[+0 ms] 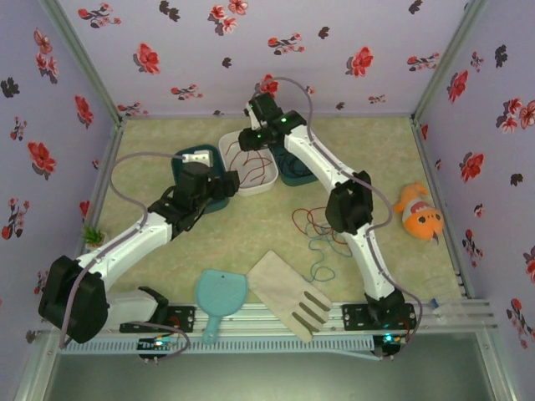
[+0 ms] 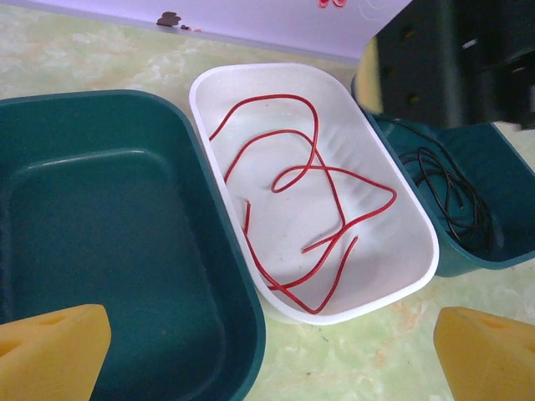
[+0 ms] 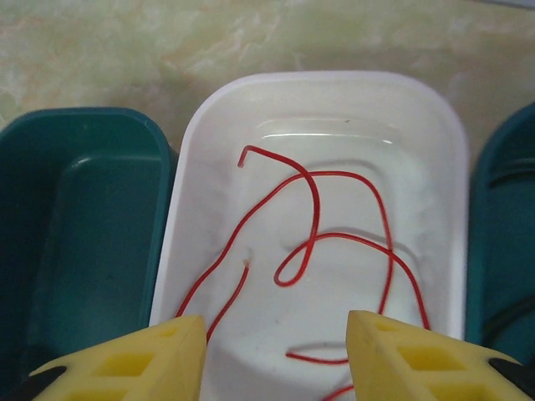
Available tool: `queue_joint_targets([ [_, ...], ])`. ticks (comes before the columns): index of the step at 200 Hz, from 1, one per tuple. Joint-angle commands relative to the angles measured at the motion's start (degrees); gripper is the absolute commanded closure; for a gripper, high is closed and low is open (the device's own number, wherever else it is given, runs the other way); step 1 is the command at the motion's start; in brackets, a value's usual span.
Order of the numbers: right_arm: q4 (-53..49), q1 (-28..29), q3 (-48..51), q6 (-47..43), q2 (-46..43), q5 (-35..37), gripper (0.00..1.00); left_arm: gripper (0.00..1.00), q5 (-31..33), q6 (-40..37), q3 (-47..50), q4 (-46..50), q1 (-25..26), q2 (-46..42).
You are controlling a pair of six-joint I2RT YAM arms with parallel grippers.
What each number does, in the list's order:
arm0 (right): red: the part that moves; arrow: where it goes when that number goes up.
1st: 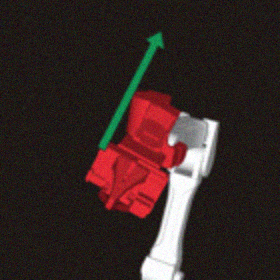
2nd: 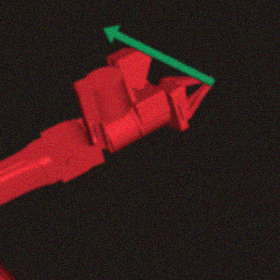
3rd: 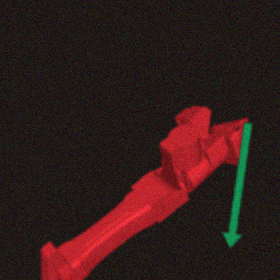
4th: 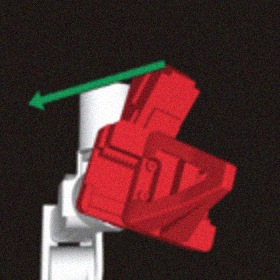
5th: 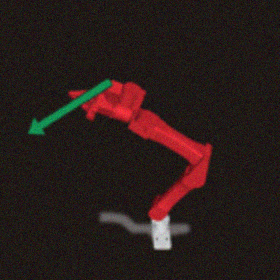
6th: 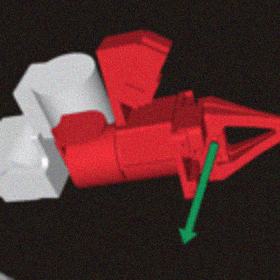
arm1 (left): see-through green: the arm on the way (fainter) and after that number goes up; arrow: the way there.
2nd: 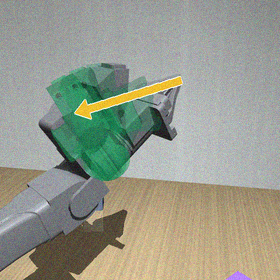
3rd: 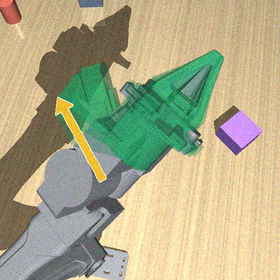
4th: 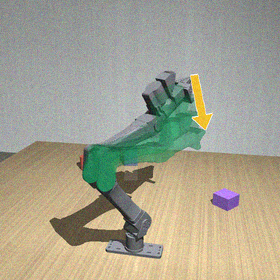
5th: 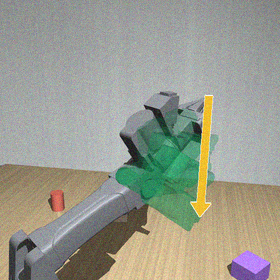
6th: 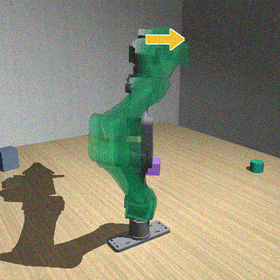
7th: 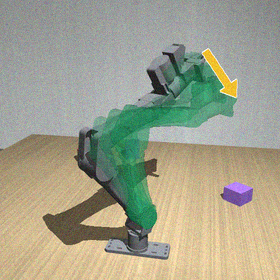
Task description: Untangle the cables
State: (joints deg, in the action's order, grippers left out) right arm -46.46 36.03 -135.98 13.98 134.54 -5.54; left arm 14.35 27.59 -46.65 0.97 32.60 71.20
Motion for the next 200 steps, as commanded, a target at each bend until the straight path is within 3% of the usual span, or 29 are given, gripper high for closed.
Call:
queue_joint_targets([
  [1, -1.0, 0.3, 5.9, 2.5, -8.1, 4.9, 0.50, 0.00, -0.6, 0.3, -1.5, 0.3, -0.5, -0.3],
  [78, -0.2, -2.4, 45.6, 15.3, -40.6, 22.4, 0.38, 0.00, -6.1, -0.6, -5.4, 2.1, 0.9, 2.5],
  [145, 0.6, -13.3, 70.9, 22.1, -61.7, 17.5, 0.36, 0.00, -7.2, -0.4, -16.8, 8.1, 10.6, 17.5],
  [178, 0.3, -16.6, 76.5, 22.6, -65.5, 17.5, 0.23, 0.05, -7.4, 0.9, -25.6, 14.4, 15.5, 28.9],
  [185, 0.3, -17.2, 77.3, 22.8, -66.0, 17.5, 0.17, 0.07, -7.4, 0.7, -27.0, 14.9, 16.4, 30.7],
  [191, 0.4, -17.6, 78.1, 23.0, -66.5, 17.9, 0.02, 0.08, -7.4, 0.7, -28.2, 15.4, 17.2, 32.4],
  [200, 0.7, -18.1, 79.2, 23.2, -67.3, 18.4, 0.01, 0.09, -7.6, 0.7, -30.0, 16.0, 18.1, 34.8],
])
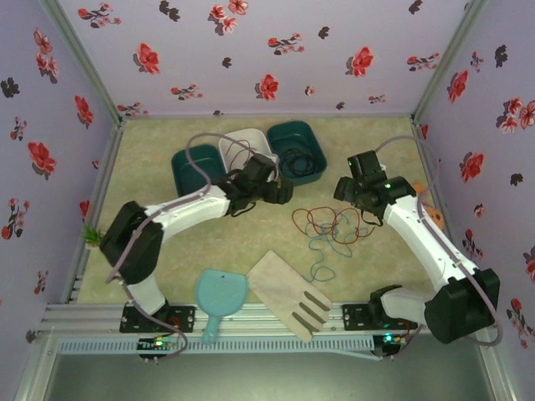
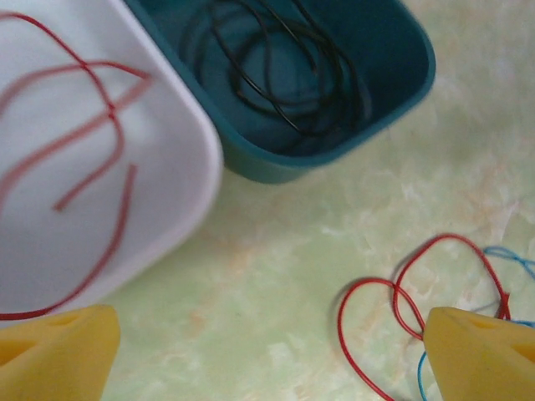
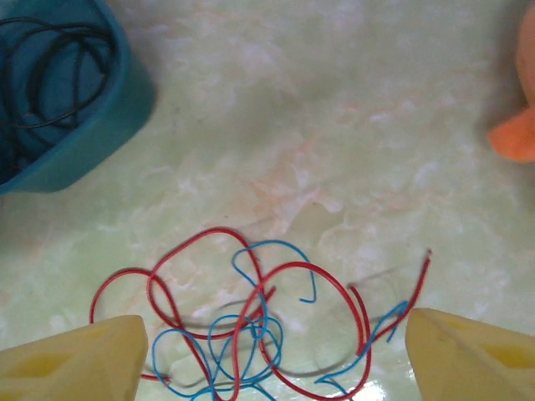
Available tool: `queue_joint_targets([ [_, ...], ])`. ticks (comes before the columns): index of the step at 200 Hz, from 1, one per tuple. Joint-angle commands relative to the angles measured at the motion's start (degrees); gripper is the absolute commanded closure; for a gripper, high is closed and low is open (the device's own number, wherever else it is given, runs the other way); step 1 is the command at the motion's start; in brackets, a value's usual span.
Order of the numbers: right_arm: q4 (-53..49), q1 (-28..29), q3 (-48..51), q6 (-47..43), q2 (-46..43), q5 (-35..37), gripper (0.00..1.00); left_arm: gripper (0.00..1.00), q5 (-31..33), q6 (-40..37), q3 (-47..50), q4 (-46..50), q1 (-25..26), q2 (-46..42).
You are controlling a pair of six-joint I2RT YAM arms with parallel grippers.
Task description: Untangle the cables
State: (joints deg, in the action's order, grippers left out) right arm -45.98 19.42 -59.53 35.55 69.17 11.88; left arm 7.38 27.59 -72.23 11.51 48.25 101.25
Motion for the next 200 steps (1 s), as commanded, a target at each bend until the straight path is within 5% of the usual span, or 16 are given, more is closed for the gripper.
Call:
queue_joint_targets([
  [1, 0.2, -1.6, 2.9, 1.7, -2.0, 1.1, 0.01, 0.09, -0.6, 0.7, -4.6, 5.6, 2.6, 5.0],
  [134, 2.2, -3.2, 8.4, 4.0, -7.4, 4.4, 0.01, 0.43, -6.9, 1.3, -20.4, 21.3, 6.0, 23.7],
  [200, 3.4, -3.2, 8.5, 4.5, -7.9, 3.6, 0.01, 0.49, -6.9, -0.6, -24.6, 31.0, 7.8, 25.6],
])
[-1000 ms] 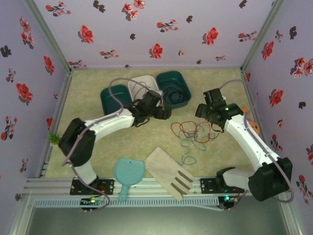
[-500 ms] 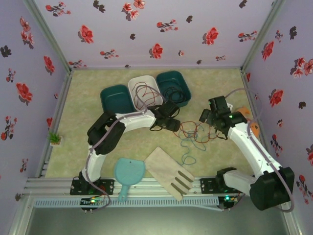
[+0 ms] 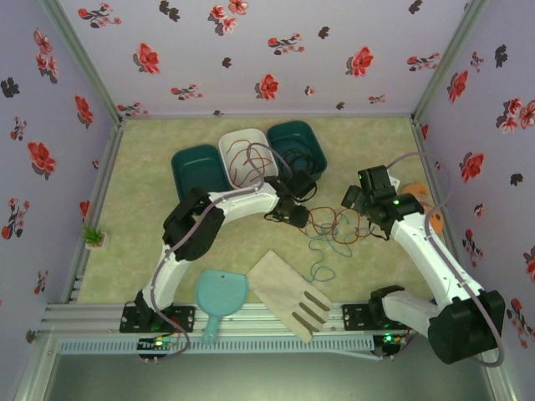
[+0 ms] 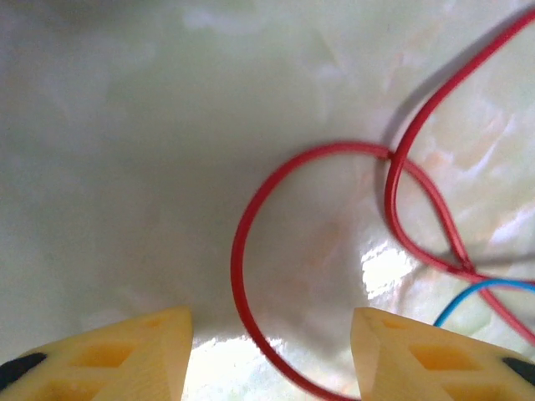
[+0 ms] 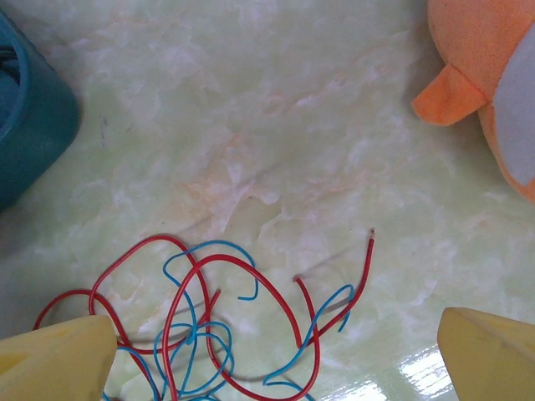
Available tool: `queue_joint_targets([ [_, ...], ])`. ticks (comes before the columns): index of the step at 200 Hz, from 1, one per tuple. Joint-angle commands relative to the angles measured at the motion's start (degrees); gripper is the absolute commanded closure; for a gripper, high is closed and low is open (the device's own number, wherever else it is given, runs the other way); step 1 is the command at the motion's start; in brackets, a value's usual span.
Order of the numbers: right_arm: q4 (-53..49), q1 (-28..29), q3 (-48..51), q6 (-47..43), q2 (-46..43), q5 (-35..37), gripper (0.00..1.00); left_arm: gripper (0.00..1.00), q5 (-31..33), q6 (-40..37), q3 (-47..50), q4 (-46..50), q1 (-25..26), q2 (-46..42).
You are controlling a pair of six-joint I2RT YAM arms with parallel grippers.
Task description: Untangle the cables
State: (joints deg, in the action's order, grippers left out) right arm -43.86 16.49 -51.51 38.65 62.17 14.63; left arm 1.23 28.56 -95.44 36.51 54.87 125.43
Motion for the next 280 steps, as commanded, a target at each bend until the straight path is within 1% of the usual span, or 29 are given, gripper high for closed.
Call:
queue_joint_targets([
  [1, 1.4, -0.3, 0.5, 1.4, -0.9, 0.8, 0.01, 0.49, -0.8, -1.6, -1.4, 6.0, 1.2, 1.5],
  [27, 1.9, -0.3, 0.6, 1.4, -0.6, 0.4, 0.01, 0.55, -1.0, -1.2, -1.4, 5.3, 1.2, 2.3],
  [50, 2.1, -0.3, 0.9, 1.4, -0.3, 0.2, 0.01, 0.63, -0.5, -0.6, -1.1, 2.9, 1.0, 2.9],
  [61, 2.2, -0.3, 1.3, 1.4, -0.1, 0.1, 0.01, 0.69, -0.6, -0.1, -1.2, 1.8, 0.6, 3.2],
  [69, 2.2, -0.3, 1.5, 1.4, -0.1, -0.1, 0.01, 0.76, -0.6, 0.1, -1.3, 1.0, 0.4, 3.4],
  [81, 2.4, -0.3, 2.1, 1.4, -0.1, -0.6, 0.01, 0.93, -0.2, 0.4, -1.4, 0.4, 0.2, 3.2],
  [87, 2.5, -0.3, 2.5, 1.5, -0.2, -0.9, 0.01, 1.00, 0.2, 0.4, -1.4, 0.4, 0.1, 2.8],
  [103, 3.3, -0.3, 4.1, 1.6, -0.3, -2.7, 0.01, 1.00, 2.0, 0.0, -0.6, 0.2, 0.1, 0.7],
  [117, 5.1, -0.3, 6.0, 1.6, -0.5, -5.7, 0.01, 1.00, 3.9, -0.8, 0.9, -0.5, 0.1, -2.6],
  [141, 12.2, 0.1, 10.1, 1.7, -0.8, -13.0, 0.01, 1.00, 7.5, -2.6, 4.4, -2.9, 0.2, -9.4],
  [154, 15.2, 0.7, 11.7, 2.6, -0.6, -14.7, 0.01, 1.00, 9.0, -3.2, 6.8, -4.7, 0.2, -13.1],
  [180, 16.5, 2.4, 11.6, 2.7, 0.6, -13.4, 0.01, 1.00, 9.4, -4.9, 11.9, -8.8, 0.3, -20.4],
  [203, 16.7, 3.8, 10.7, 1.6, 1.7, -12.0, 0.01, 1.00, 9.3, -7.8, 14.5, -11.4, 1.1, -25.7],
  [247, 18.2, 4.7, 11.3, 2.5, 6.2, -11.4, 0.01, 1.00, 9.0, -11.6, 14.7, -13.0, 2.0, -32.3],
  [280, 18.0, 4.7, 12.6, 3.8, 8.0, -9.2, 0.01, 1.00, 9.7, -13.6, 14.8, -13.5, 2.0, -36.7],
])
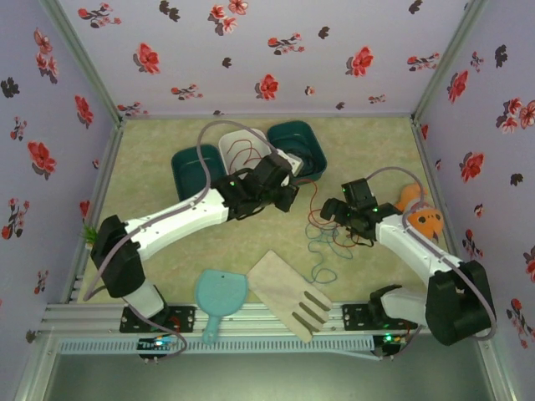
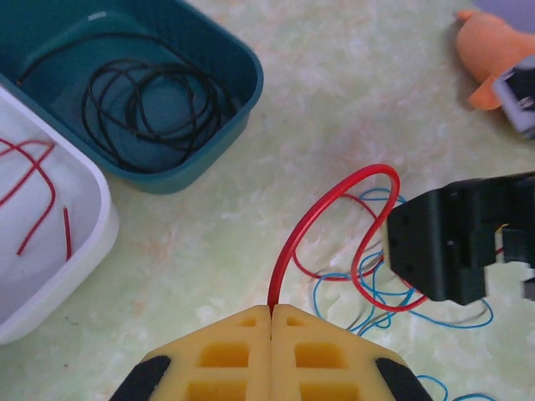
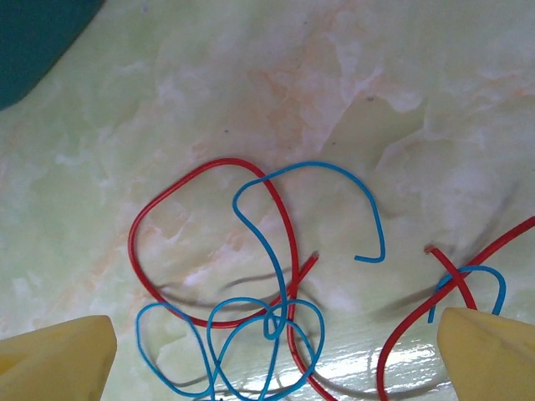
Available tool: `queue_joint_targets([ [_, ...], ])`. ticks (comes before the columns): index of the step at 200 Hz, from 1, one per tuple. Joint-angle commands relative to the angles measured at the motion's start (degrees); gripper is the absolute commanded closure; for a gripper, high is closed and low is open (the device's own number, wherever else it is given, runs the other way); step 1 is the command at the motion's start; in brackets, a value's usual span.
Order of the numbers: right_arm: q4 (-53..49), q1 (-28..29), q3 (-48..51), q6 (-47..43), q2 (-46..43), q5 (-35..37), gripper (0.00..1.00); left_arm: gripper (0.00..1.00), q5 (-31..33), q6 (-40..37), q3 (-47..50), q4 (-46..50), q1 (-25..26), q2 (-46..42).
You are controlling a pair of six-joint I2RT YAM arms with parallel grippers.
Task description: Untangle the cables
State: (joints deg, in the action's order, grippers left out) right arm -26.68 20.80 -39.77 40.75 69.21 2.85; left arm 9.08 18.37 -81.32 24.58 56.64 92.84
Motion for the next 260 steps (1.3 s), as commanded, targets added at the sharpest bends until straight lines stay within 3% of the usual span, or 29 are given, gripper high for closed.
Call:
queue_joint_targets([
  [1, 0.8, 0.4, 0.9, 1.7, 1.0, 2.6, 0.01, 1.00, 2.0, -3.5, 0.8, -1.5, 0.2, -4.2],
  [63, 1.8, 0.2, 3.9, 3.9, 3.0, 5.0, 0.01, 1.00, 9.2, -8.9, 0.6, -1.8, 0.0, -14.4],
  [143, 1.4, -0.5, 4.2, 6.1, 7.4, 5.8, 0.01, 1.00, 9.7, -13.2, -3.0, -3.5, -2.2, -24.3],
  [205, -1.9, -0.6, 2.9, 6.2, 3.5, 7.7, 0.02, 1.00, 10.2, -13.4, -7.2, -2.4, -11.1, -23.8],
  [260, -5.8, -0.6, 0.1, 4.5, -3.6, 9.5, 0.01, 1.00, 9.0, -14.6, -13.4, -2.5, -20.4, -16.8],
])
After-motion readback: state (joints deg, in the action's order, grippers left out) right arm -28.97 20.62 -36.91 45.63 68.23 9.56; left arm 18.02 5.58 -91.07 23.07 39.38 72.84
